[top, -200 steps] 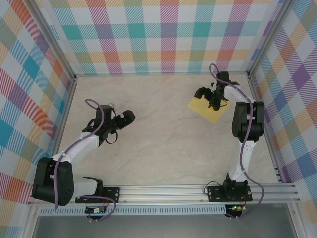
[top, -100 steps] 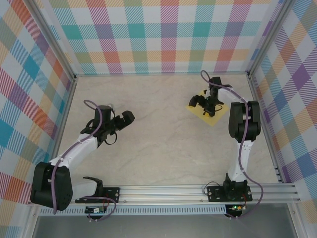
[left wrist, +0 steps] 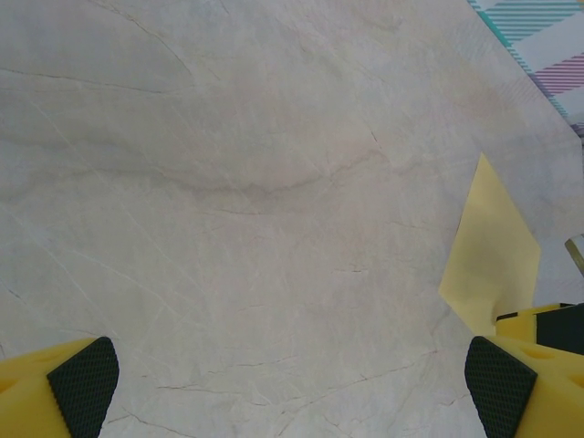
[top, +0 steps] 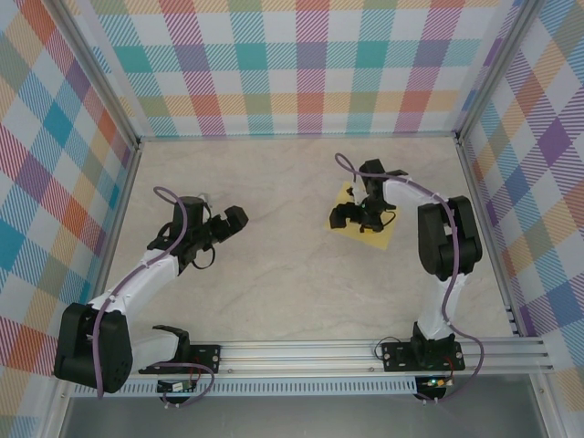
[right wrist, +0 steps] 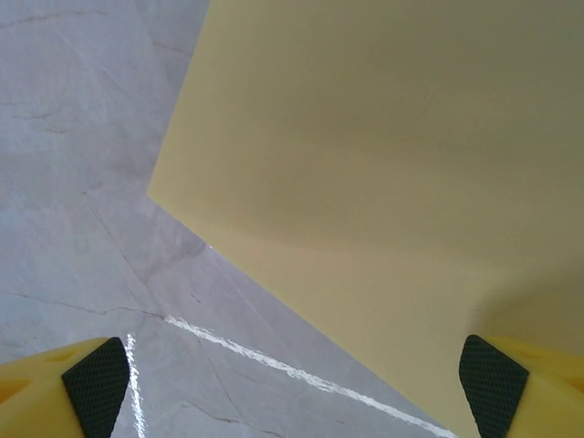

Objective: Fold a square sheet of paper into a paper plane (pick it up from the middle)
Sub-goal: Move the square sheet of paper to the center of the table.

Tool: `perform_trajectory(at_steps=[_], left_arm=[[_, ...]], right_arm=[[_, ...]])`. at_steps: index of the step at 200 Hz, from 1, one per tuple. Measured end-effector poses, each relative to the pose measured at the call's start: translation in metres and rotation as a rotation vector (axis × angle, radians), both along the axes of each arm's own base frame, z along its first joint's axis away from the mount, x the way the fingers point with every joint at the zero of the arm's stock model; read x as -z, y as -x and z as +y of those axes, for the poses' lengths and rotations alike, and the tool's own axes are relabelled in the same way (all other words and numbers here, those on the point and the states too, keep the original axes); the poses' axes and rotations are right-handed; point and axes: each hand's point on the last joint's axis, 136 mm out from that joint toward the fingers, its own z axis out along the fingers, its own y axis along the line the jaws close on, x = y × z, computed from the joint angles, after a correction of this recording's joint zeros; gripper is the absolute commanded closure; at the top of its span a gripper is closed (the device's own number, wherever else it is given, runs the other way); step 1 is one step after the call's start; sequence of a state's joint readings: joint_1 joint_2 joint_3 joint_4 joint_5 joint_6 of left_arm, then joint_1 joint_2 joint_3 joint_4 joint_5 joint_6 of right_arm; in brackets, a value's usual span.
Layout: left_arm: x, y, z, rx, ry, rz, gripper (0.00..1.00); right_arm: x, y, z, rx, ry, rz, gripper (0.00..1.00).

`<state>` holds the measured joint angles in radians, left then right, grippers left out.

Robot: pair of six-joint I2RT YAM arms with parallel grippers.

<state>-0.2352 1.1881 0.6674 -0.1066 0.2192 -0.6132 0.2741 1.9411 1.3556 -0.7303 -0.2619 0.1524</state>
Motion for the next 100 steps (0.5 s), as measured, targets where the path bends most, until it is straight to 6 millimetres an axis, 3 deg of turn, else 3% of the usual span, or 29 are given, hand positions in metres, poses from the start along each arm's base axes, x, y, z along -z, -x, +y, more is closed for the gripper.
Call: perform_trajectory(at_steps=[51,76,100], left_arm=[[0.001,0.001,0.0,0.0,-0.001,0.002,0.0],[-0.005,0.007,0.003,-0.003,-0.009,-0.015,0.0],[-0.012,0.011,0.007,-0.01,-0.021,-0.043,0.0]], right_arm=[[-0.024,-0.059,-0.003,0.188,0.031,-0.085,0.03],[-0.009,-0.077,-0.001,0.241,0.038,-0.061,0.04],[0.011,-0.077,0.0,0.244,0.049,-0.016,0.05]])
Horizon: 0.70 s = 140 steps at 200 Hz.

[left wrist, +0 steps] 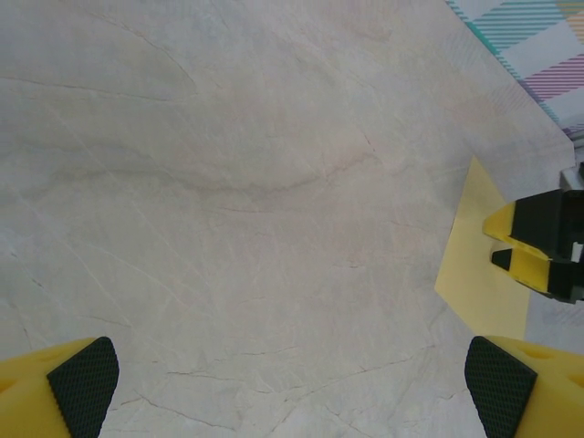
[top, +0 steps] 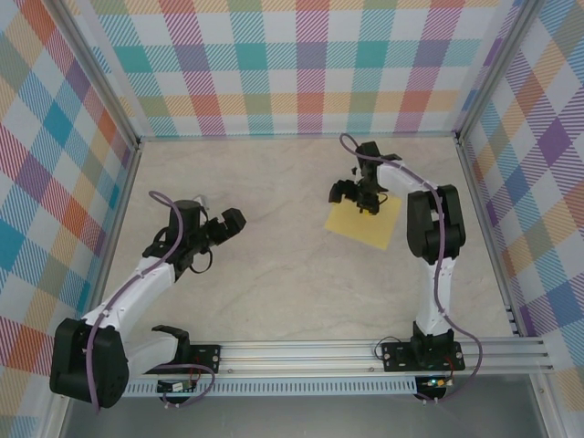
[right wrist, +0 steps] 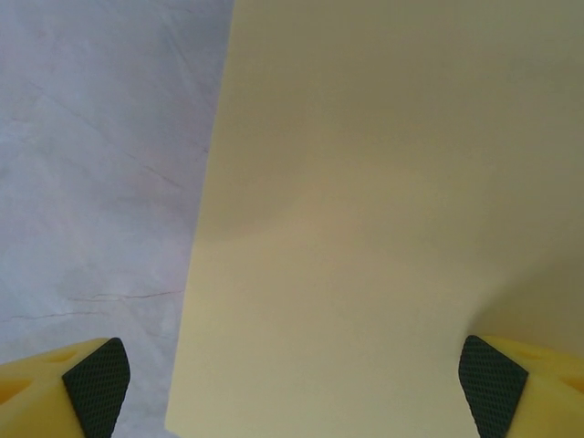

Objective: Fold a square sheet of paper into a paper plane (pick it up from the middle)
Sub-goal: Move the square sheet of paper to the center of the table.

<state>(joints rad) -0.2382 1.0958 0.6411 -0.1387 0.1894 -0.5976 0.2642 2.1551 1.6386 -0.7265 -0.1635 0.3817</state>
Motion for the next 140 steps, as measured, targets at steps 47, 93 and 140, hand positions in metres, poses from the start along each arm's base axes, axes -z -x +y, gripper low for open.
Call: perform_trajectory(at_steps=[47,93,140], left_arm=[[-0.002,0.007,0.007,-0.013,-0.022,-0.033,0.0],[0.014,0.019,0.005,-0.005,0.003,0.004,0.0],[0.035,0.041,0.0,0.001,0.075,0.055,0.0]], right_arm=[[0.001,0.022,0.017,-0.075,-0.029,-0.019,0.06],[0.001,0.09,0.071,-0.208,-0.088,-0.028,0.06],[-0.001,0.138,0.132,-0.307,-0.122,-0.021,0.06]])
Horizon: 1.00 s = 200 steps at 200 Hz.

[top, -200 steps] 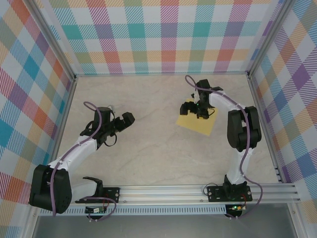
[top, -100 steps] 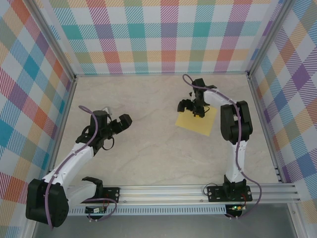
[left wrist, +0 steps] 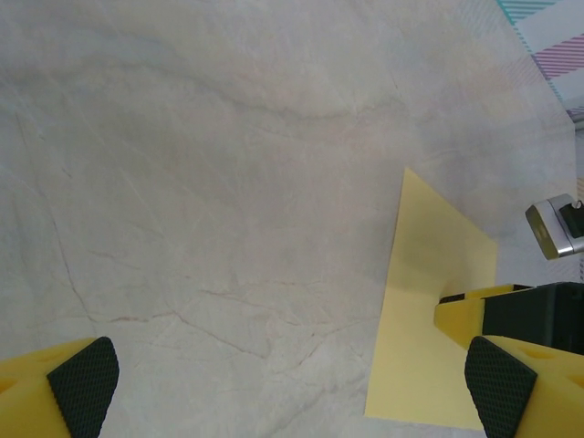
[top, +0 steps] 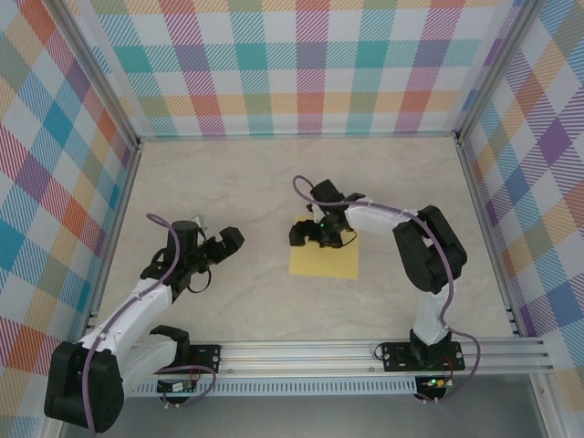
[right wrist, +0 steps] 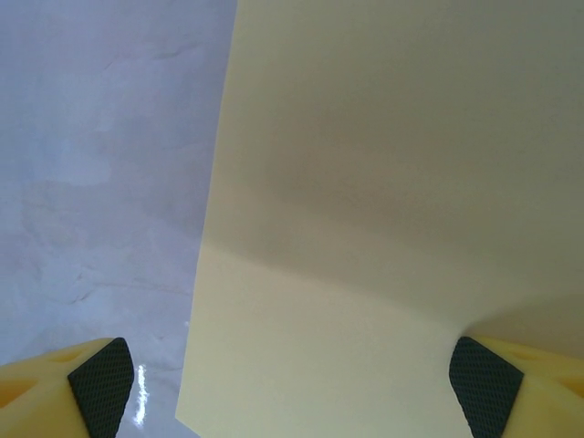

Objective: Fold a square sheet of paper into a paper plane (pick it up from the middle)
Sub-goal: Move the square sheet of paper to the center of the table.

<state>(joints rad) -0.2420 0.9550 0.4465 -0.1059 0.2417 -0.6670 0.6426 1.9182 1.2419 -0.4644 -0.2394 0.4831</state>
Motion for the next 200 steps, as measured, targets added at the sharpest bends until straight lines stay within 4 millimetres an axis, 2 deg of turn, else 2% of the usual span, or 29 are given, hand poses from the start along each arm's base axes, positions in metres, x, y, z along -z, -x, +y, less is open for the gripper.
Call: perform_trajectory(at_steps=[27,47,74,93,121,179,200], left_arm=[[0.005,0.009,-0.005,0.015,0.03,0.015,0.0],[0.007,0.014,-0.009,0.029,0.044,0.015,0.0],[0.008,0.016,-0.013,0.045,0.065,0.016,0.0],[0.008,0.018,-0.02,0.072,0.073,0.02,0.0],[0.018,0.025,-0.034,0.137,0.063,0.062,0.0],[0.027,0.032,-0.06,0.227,0.043,0.094,0.0],[0.024,0.028,-0.062,0.226,0.04,0.084,0.0]], right_arm=[[-0.002,0.021,0.028,-0.057,0.023,0.004,0.05],[-0.002,0.033,0.034,-0.069,0.055,0.015,0.04],[-0.001,0.031,0.018,-0.024,0.141,0.002,0.02],[-0.007,0.025,0.005,0.02,0.185,-0.024,0.02],[-0.016,0.016,-0.006,0.085,0.206,-0.06,0.02],[0.009,0.026,-0.021,0.191,0.257,0.01,0.02],[0.01,0.023,-0.022,0.247,0.251,0.014,0.03]])
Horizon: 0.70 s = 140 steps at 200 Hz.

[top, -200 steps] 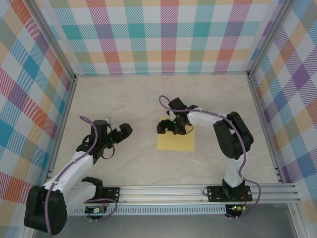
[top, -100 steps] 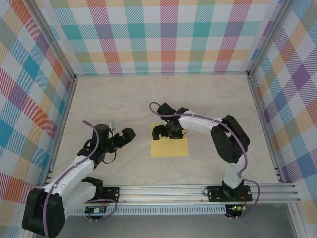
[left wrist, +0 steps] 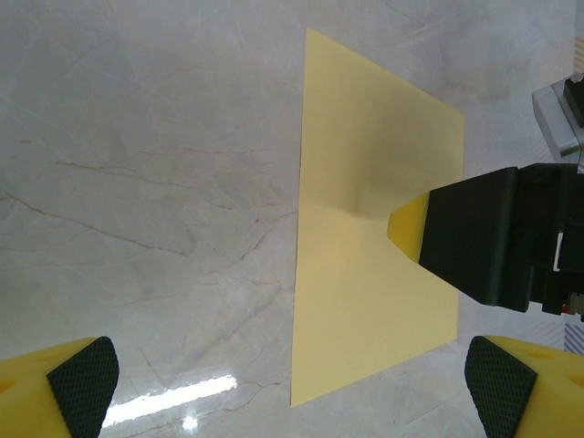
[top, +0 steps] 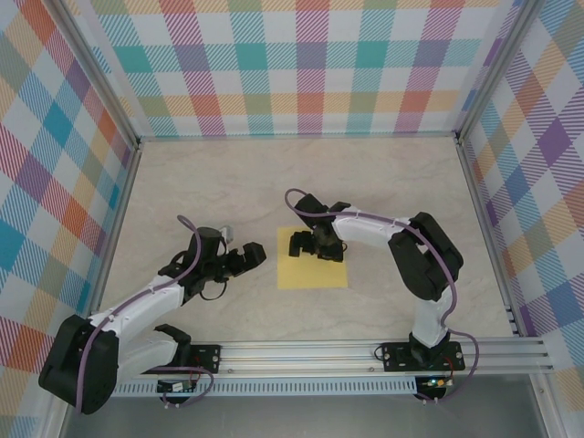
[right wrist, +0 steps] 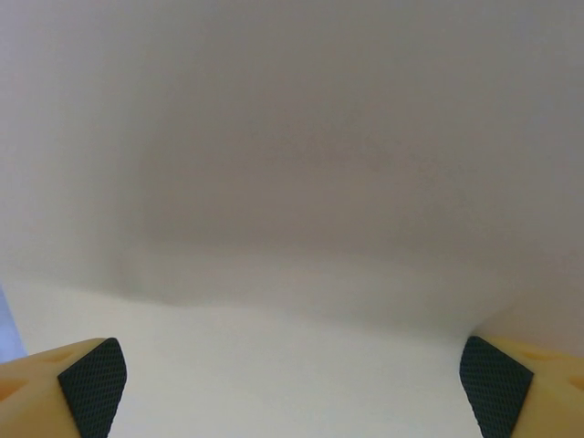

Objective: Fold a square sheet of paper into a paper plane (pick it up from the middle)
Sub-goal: Move the square sheet of paper to the center of the table.

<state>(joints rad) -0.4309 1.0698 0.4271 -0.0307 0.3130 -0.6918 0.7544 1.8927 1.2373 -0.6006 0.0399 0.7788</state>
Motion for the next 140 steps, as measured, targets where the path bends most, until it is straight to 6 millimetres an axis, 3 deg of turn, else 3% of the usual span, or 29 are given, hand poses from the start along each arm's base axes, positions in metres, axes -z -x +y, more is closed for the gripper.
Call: perform_trajectory(at_steps=[82,140], left_arm=[[-0.006,-0.01,0.004,-0.03,-0.026,-0.038,0.0],[-0.019,-0.015,0.011,-0.066,-0.039,-0.097,0.0]], right_arm=[[-0.003,-0.002,-0.006,0.055,0.024,-0.015,0.0],[-0.026,-0.008,-0.014,-0.069,0.101,-0.078,0.0]])
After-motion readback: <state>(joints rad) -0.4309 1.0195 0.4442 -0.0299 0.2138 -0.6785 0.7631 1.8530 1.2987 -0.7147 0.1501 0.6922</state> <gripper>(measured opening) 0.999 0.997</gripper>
